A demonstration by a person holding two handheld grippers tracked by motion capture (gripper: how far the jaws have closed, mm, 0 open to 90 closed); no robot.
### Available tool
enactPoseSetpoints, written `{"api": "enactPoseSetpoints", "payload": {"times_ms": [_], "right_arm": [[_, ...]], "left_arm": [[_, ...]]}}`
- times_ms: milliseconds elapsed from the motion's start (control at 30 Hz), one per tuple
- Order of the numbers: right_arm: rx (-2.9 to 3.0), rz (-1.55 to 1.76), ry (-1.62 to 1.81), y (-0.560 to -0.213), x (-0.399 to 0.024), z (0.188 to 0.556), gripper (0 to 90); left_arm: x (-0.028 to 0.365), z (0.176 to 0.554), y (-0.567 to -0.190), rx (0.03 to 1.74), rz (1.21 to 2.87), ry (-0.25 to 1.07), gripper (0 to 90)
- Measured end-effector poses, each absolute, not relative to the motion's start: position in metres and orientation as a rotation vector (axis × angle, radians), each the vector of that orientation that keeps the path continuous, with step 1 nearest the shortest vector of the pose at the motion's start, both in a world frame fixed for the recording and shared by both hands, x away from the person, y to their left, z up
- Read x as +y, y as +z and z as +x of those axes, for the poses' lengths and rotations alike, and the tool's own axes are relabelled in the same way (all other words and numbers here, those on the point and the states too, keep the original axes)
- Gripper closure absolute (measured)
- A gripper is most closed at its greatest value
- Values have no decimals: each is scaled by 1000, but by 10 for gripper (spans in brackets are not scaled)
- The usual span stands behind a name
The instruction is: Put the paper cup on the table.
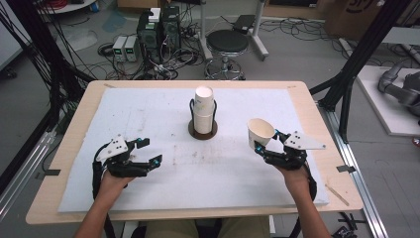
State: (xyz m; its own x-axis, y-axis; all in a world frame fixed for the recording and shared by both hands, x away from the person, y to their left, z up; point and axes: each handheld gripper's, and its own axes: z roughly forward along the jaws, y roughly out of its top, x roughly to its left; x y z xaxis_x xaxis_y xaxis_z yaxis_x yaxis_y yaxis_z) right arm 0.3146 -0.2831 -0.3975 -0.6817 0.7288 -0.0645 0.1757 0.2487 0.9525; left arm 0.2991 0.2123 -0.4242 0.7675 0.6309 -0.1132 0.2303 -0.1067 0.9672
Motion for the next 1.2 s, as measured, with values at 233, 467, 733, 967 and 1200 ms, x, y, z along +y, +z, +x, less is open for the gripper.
{"api": "enactPoseSetpoints", "payload": {"times_ms": [233,467,733,967,1200], "right_arm": [[2021,897,1392,-408,-281,334,388],[2015,1013,1346,-421,-279,351,388],[2063,1131,1272,-438,-276,362,388],[2111,1161,1228,-446,-276,364,387],[2137,1163,1204,-446,-278,364,384]], "left_arm": [[213,299,-423,690,1679,389,186],[212,299,-424,691,1685,380,186],[211,299,-425,695,1697,378,187],[210,299,-426,698,1701,374,187],[210,299,-427,702,1705,371,187]]}}
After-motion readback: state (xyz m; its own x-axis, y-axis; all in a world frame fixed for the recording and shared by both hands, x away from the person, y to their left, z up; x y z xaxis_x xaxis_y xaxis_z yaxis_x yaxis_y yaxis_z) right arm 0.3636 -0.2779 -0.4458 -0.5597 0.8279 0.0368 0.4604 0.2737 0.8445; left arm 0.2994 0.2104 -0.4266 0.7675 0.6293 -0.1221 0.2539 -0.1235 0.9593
